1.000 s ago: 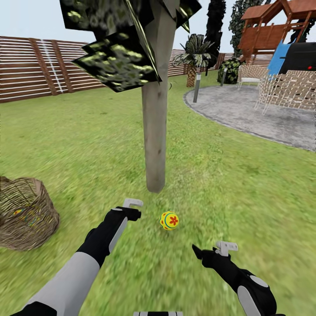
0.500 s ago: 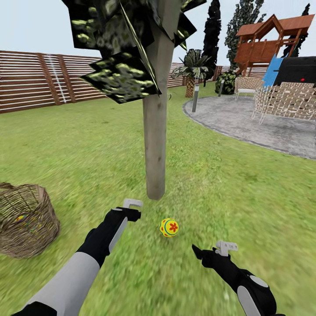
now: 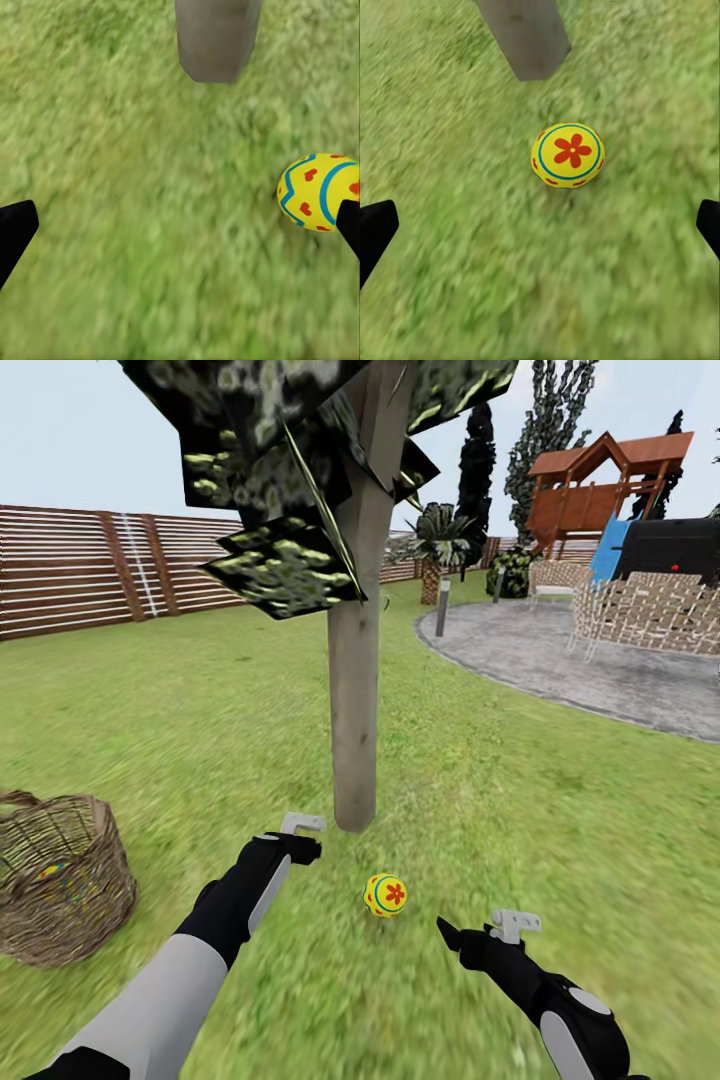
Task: Take the three Easter eggs out of the wicker basket on the lawn in the garden, then place them on the lawn next to a single tree (choose any tree) so that all three eggs are next to the same tree and none are left in the basket.
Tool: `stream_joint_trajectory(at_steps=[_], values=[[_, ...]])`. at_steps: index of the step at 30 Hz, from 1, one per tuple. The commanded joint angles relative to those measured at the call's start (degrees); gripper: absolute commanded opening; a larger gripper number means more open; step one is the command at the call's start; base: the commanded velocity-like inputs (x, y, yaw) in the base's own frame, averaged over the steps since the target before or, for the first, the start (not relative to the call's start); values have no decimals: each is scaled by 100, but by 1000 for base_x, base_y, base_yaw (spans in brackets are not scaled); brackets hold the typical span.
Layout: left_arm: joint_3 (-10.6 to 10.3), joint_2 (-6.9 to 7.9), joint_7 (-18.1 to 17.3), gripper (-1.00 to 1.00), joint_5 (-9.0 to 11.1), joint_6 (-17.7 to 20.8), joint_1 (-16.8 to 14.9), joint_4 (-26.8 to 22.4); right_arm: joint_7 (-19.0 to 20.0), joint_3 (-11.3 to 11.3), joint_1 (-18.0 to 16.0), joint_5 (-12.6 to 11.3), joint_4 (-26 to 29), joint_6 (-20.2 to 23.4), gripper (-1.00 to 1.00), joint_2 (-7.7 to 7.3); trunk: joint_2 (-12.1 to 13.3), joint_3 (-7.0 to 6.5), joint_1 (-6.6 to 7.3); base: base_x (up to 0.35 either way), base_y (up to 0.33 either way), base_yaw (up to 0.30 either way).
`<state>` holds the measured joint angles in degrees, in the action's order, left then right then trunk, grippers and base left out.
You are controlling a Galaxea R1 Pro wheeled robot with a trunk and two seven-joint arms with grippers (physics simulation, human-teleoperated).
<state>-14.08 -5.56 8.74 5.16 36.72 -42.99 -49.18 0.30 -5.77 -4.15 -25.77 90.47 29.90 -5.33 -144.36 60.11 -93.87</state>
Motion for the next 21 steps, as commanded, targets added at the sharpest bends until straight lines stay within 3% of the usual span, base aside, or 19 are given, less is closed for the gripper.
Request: stream_joint_trajectory(at_steps=[1,21], values=[[-15,2,46,100,55,24,-4,-6,2,-2,-2,-8,6,24,100,-3,0,-17,3,0,0,0],[-31,2,49,100,43,89,-6,-4,5,-3,-3,-7,6,24,100,4,26,-460,55,0,0,0]])
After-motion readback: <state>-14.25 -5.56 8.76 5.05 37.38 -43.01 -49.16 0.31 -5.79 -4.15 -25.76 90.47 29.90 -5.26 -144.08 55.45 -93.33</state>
